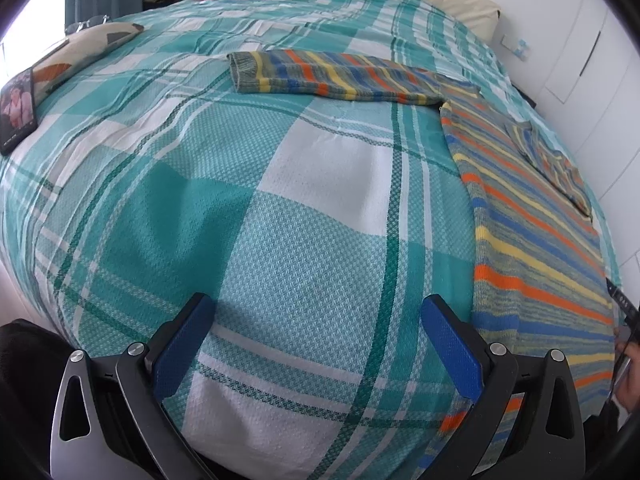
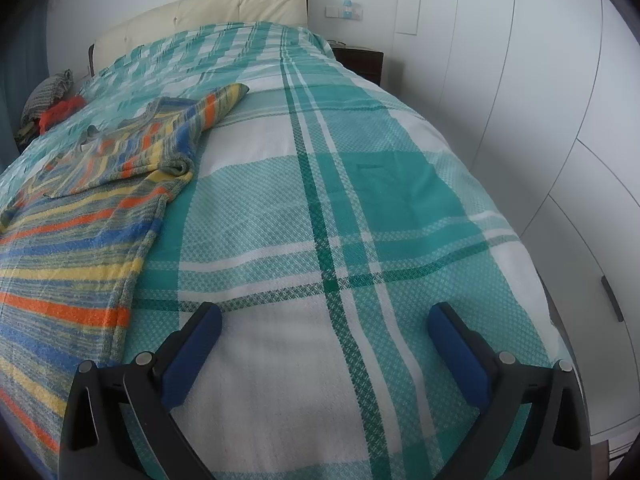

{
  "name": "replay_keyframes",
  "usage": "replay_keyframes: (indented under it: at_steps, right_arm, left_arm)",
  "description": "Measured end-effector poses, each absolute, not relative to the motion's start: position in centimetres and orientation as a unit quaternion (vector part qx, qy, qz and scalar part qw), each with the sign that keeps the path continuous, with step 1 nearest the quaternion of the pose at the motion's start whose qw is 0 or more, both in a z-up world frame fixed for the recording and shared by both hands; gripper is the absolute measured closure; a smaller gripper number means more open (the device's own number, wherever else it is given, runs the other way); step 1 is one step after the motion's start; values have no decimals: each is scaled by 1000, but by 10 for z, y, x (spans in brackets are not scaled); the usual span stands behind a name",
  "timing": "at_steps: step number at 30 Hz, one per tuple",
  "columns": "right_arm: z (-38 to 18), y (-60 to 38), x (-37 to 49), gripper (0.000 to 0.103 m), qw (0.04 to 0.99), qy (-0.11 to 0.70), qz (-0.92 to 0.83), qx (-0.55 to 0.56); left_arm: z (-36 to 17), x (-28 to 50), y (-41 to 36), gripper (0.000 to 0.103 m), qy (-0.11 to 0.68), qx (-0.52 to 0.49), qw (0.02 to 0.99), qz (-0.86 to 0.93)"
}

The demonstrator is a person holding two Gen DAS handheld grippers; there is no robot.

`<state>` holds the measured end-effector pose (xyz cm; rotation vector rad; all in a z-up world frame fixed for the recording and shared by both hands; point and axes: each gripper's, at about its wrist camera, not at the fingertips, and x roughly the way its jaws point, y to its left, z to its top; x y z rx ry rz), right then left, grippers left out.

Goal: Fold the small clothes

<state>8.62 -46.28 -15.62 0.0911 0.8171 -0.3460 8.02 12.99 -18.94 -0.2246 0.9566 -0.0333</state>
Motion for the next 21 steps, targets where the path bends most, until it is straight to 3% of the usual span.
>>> replay_keyframes:
  at_steps: [21]
  right_arm:
    - [-156, -463, 86, 1, 902, 395, -167, 44]
  left_arm:
    - [-188, 79, 128, 0, 461, -104, 881, -14]
